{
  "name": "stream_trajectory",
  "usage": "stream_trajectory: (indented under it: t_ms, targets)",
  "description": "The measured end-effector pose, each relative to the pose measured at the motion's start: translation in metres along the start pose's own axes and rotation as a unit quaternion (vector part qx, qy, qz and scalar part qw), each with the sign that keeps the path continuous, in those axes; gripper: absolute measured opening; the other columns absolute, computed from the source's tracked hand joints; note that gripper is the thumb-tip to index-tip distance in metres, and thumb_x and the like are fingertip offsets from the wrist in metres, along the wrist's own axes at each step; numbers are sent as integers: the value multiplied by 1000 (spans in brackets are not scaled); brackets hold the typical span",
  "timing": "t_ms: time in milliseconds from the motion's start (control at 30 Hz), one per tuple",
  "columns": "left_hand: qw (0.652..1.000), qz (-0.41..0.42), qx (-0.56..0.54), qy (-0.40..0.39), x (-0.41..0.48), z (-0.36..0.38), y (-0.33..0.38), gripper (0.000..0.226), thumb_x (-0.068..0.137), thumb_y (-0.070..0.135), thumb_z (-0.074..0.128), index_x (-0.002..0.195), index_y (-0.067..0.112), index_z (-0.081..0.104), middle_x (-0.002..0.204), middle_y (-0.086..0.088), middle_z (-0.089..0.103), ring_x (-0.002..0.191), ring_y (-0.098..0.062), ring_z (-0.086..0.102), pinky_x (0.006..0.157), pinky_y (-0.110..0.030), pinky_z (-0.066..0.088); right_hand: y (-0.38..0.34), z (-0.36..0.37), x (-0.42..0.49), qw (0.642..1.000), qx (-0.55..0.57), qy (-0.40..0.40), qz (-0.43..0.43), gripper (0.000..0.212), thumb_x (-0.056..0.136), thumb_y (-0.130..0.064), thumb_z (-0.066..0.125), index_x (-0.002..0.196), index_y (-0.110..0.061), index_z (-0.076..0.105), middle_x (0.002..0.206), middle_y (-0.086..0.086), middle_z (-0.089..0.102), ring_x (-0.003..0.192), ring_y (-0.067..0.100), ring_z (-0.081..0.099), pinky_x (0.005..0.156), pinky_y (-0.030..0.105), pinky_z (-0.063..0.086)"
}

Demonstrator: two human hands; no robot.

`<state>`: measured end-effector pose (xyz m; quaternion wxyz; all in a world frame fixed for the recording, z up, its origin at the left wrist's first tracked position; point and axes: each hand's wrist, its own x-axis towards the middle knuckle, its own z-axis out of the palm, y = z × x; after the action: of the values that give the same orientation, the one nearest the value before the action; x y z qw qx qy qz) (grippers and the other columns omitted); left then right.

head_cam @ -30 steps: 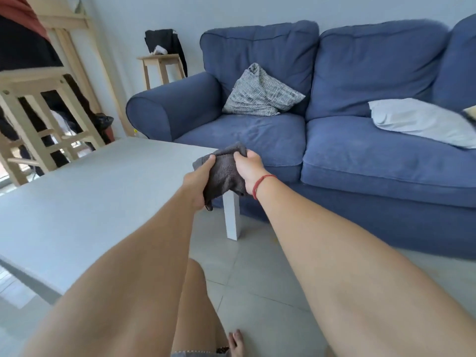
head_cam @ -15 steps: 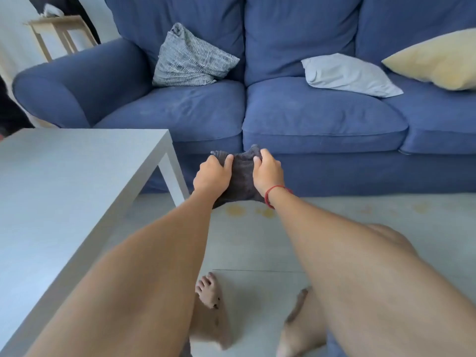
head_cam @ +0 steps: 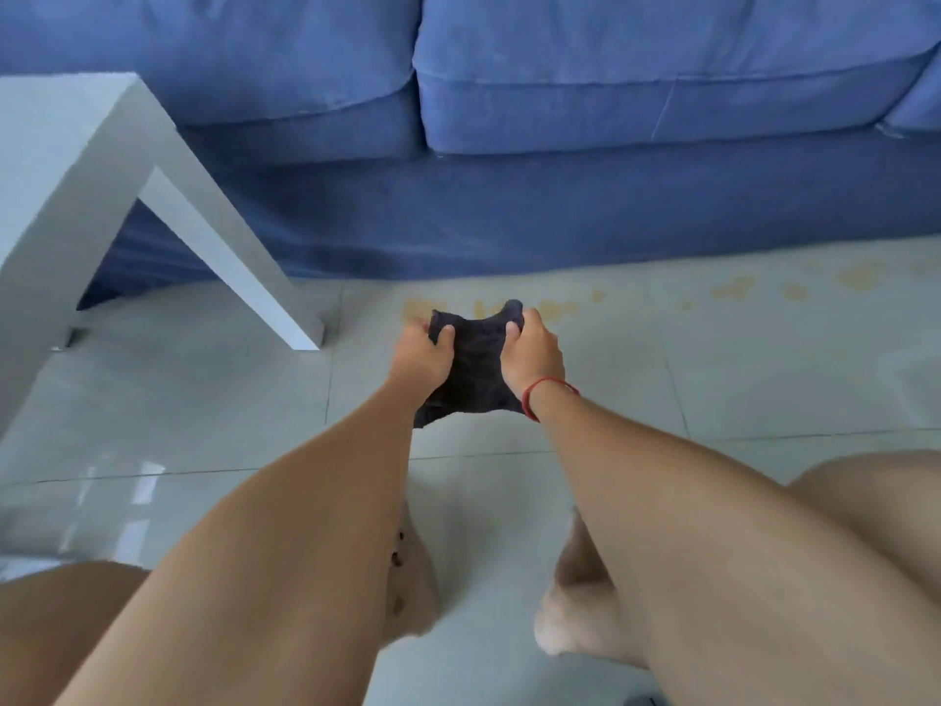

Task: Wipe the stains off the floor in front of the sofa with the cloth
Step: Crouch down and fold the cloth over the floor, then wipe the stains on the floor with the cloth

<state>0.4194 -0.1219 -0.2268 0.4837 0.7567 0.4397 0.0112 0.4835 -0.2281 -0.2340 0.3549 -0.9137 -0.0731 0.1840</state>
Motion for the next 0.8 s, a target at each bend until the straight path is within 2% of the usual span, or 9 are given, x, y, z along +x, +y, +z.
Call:
stream_trajectory:
  t_ms: [100, 233, 300, 433, 500, 567, 667, 733, 800]
  targets:
    - [999, -38, 26, -15, 27, 19, -22, 45, 101, 39, 41, 131, 6, 41, 125, -14, 56, 116, -33, 55, 99, -43, 46, 15, 24, 21, 999, -25, -15, 26, 34, 103, -28, 31, 130, -12, 42, 124, 19, 59, 110, 41, 58, 87, 43, 47]
    - [986, -127, 94, -48, 58, 31, -54, 70, 99, 51, 35, 149, 4, 19, 145, -20, 41, 131, -40, 42, 107, -50, 37, 36, 52, 48, 990, -92, -49, 100, 52, 101, -37, 30, 146, -13, 21, 142, 17, 42, 123, 40, 49, 100, 47, 38]
    - [982, -126, 133, -54, 72, 35, -71, 69, 99, 50, 35, 149, 5, 21, 143, -20, 44, 130, -39, 43, 106, -51, 38, 47, 67, 59, 983, -154, -71, 68, 53, 101, -36, 31, 147, -11, 22, 145, 17, 39, 125, 38, 47, 103, 47, 37]
    - [972, -109, 204, -42, 95, 48, -96, 63, 98, 49, 36, 145, 6, 32, 143, -14, 46, 133, -34, 40, 108, -48, 36, 69, 102, 71, 968, -221, -112, -40, 46, 99, -31, 38, 139, -10, 36, 144, 16, 39, 128, 35, 44, 102, 46, 39]
    - [965, -96, 241, -32, 105, 53, -107, 67, 98, 50, 35, 149, 7, 26, 153, -12, 33, 142, -30, 28, 112, -47, 29, 79, 119, 72, 957, -242, -141, -79, 49, 99, -31, 39, 143, -11, 33, 153, 16, 28, 138, 33, 33, 108, 46, 35]
    - [959, -84, 269, -27, 116, 56, -118, 71, 99, 50, 32, 155, 10, 14, 162, -13, 9, 150, -27, 8, 119, -45, 16, 85, 133, 74, 945, -264, -161, -105, 54, 99, -34, 38, 148, -14, 25, 159, 15, 13, 146, 31, 18, 114, 47, 26]
    - [952, -60, 299, -6, 136, 59, -139, 67, 101, 45, 29, 157, 16, 6, 163, -13, -9, 151, -27, -6, 121, -45, 3, 97, 151, 79, 930, -289, -179, -138, 59, 100, -39, 34, 152, -18, 15, 162, 12, 0, 149, 31, 1, 120, 50, 9]
    - [947, -42, 319, 14, 150, 59, -152, 65, 101, 44, 27, 157, 18, 5, 163, -12, -11, 150, -28, -9, 121, -45, 0, 107, 164, 79, 924, -302, -168, -162, 60, 99, -41, 33, 152, -18, 17, 162, 12, 3, 149, 34, 2, 120, 53, 6]
    - [943, -37, 331, 29, 158, 57, -163, 65, 101, 45, 25, 157, 19, 2, 163, -11, -13, 150, -29, -11, 121, -46, -2, 119, 170, 76, 930, -297, -122, -180, 61, 95, -45, 32, 149, -16, 28, 160, 14, 18, 147, 37, 17, 118, 56, 15]
